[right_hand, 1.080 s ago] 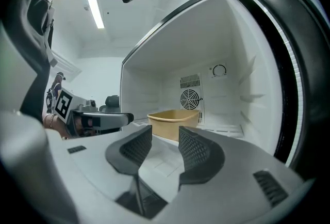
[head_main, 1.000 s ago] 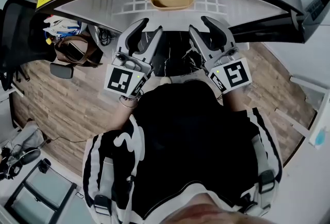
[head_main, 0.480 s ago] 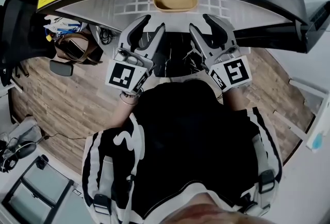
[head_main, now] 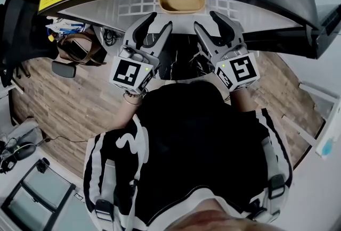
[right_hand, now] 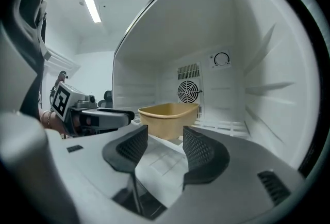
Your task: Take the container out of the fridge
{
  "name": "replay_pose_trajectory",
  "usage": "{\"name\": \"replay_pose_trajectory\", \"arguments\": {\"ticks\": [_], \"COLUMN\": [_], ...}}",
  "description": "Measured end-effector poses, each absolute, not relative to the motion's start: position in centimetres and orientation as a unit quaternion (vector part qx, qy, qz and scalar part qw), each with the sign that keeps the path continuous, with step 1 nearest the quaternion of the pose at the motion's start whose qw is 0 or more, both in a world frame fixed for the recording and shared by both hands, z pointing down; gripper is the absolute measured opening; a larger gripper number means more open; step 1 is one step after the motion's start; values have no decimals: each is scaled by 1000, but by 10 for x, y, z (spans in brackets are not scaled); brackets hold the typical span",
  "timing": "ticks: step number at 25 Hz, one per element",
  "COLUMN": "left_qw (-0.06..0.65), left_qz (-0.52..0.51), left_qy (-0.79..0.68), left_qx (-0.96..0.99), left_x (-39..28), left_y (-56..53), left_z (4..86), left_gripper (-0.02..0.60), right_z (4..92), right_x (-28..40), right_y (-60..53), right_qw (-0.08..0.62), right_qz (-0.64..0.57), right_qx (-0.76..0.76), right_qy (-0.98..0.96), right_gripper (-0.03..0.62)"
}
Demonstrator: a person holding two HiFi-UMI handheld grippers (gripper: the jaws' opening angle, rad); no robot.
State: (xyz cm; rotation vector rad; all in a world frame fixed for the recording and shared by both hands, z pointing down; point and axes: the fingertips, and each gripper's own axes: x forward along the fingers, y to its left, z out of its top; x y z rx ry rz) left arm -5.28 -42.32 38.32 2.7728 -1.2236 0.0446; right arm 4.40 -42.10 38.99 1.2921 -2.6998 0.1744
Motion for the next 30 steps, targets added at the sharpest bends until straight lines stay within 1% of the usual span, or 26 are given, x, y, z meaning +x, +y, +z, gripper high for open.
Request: {"name": "replay_pose_trajectory", "arguments": {"ticks": [14,19,30], "left_qw": [45,57,55], "left_qz": [28,42,58], "left_qy": [-398,-396,-388], "left_qx": [916,916,918], "left_x": [-46,-43,-35], "left_y": [-436,-438,-445], "left_z": [388,393,393], "left_gripper": [189,195,201], "right_z": [393,394,398], "right_x": [38,36,33], "right_y": [-434,-437,-442], "right_qw": [95,99,120], "right_qz": [65,65,68], "right_qx": [423,421,410], "right_qy": [-899,-899,-902], "right_gripper": [210,213,216]}}
